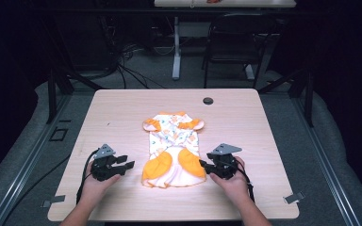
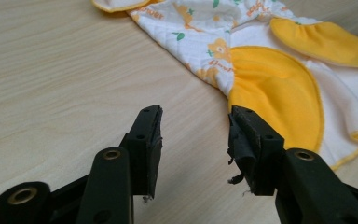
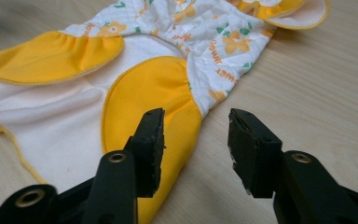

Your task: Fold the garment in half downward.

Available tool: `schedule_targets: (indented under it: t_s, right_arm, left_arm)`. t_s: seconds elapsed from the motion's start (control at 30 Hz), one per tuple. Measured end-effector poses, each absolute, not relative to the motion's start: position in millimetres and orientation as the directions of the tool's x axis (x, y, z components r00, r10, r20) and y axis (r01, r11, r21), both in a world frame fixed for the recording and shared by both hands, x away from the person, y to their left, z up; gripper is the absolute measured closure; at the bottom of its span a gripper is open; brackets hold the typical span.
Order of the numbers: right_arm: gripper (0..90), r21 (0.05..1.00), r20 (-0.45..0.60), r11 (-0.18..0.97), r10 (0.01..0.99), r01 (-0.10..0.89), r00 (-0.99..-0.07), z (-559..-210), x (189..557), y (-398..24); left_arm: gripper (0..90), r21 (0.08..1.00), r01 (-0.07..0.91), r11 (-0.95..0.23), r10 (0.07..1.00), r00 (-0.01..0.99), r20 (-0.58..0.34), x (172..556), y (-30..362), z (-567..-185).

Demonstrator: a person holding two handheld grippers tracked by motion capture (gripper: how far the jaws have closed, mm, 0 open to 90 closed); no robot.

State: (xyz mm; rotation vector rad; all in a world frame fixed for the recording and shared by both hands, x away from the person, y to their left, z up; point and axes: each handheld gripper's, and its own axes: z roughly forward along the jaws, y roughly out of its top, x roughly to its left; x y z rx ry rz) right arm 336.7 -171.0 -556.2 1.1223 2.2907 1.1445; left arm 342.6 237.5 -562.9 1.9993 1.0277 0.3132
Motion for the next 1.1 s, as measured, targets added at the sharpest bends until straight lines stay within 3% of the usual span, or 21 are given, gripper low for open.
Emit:
schedule_targets:
  t_s: [0.23, 0.27, 0.53, 0.7, 0.8, 1.1]
  right_arm:
    - [69.6, 0.771, 0.031, 0.395, 0.76, 0.499, -0.649, -562, 336, -167]
    - [75.4, 0.767, 0.04, 0.399, 0.751, 0.502, -0.659, -562, 336, -165]
    - [86.9, 0.754, 0.021, 0.452, 0.708, 0.476, -0.706, -561, 336, -152]
    - [89.1, 0.741, 0.018, 0.479, 0.686, 0.47, -0.728, -565, 338, -139]
    - [89.2, 0.712, -0.034, 0.537, 0.671, 0.453, -0.741, -571, 337, -130]
    - [89.4, 0.689, -0.019, 0.56, 0.649, 0.46, -0.76, -575, 331, -128]
  left_arm:
    - [67.7, 0.776, 0.541, -0.323, 0.765, 0.632, -0.122, 342, 233, -566]
    - [70.0, 0.775, 0.537, -0.333, 0.759, 0.641, -0.118, 340, 228, -567]
    - [87.6, 0.784, 0.51, -0.355, 0.714, 0.689, -0.125, 340, 198, -566]
    - [89.5, 0.763, 0.477, -0.436, 0.665, 0.742, -0.084, 340, 173, -573]
    - [89.6, 0.73, 0.44, -0.524, 0.637, 0.771, -0.007, 337, 163, -579]
    - [89.7, 0.727, 0.46, -0.509, 0.635, 0.771, -0.044, 335, 166, -580]
